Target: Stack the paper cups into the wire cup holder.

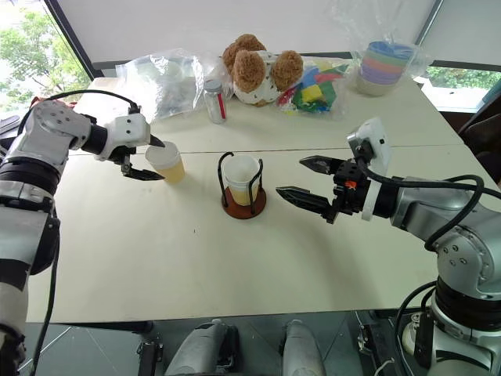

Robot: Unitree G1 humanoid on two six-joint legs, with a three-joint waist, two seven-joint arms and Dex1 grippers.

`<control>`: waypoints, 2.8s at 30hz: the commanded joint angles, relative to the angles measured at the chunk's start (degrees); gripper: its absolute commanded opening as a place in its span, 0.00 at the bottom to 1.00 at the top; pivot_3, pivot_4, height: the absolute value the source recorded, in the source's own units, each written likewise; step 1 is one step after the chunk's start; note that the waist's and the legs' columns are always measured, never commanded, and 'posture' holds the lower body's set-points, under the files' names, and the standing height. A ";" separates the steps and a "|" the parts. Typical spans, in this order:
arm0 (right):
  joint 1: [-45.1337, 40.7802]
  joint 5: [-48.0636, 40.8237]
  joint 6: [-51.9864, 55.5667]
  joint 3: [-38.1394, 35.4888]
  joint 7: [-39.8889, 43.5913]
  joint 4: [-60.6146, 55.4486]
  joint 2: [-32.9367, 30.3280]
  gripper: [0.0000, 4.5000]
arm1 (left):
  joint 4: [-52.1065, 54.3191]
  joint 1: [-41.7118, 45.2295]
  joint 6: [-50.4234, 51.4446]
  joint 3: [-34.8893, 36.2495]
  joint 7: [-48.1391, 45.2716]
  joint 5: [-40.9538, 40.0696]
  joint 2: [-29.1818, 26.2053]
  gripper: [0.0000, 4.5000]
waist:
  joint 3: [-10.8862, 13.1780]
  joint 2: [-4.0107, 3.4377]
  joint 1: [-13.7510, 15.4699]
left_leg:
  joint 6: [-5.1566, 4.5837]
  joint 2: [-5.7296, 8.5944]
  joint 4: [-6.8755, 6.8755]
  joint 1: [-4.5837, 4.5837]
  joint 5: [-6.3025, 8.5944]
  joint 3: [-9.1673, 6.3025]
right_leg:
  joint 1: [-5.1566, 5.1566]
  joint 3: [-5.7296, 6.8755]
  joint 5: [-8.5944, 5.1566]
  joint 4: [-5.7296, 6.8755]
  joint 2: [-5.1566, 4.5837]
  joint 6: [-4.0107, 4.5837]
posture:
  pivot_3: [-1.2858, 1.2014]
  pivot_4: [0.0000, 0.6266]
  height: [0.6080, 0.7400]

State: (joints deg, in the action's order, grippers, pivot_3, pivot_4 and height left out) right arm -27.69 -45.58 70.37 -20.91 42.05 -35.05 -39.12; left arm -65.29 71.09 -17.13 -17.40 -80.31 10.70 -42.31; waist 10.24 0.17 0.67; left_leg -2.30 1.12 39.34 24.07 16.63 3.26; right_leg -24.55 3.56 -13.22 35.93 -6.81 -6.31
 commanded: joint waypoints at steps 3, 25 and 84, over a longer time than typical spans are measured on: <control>-0.72 -3.14 -2.16 -1.59 -2.33 -0.70 -1.61 1.00 | -1.56 1.29 -3.64 -0.96 0.81 3.28 0.47 0.38 | 0.00 0.00 -0.01 | -0.03 0.00 0.02 0.00 0.02 -0.01 | 0.00 0.00 0.00 0.00 0.00 0.00 | 0.52 0.24 1.00; 16.30 -4.34 -9.61 -5.40 5.05 -2.00 -21.27 1.00 | 5.58 23.07 5.78 -13.91 -12.19 -25.64 11.48 0.01 | 0.03 0.12 -0.39 | -0.51 -0.01 0.71 0.32 0.30 -0.24 | 0.07 0.01 -0.04 0.08 -0.02 -0.11 | 0.52 0.24 1.00; 18.35 -2.47 -22.96 -3.07 -14.57 4.35 -8.28 1.00 | -1.76 19.80 13.07 -9.94 -1.85 -43.76 7.58 0.71 | 0.02 0.09 -0.48 | -0.46 -0.01 0.73 0.25 0.27 -0.23 | 0.04 -0.09 -0.08 0.02 0.02 -0.14 | 0.52 0.24 1.00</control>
State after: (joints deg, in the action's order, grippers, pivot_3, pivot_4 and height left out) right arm -7.73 -50.68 50.88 -24.76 29.55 -32.70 -49.19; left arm -67.76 94.88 -5.83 -32.65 -85.74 -33.78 -32.57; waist 10.26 0.27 0.19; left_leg -2.76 1.11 40.06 24.30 16.90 3.03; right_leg -24.51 3.46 -13.31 35.99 -6.79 -6.45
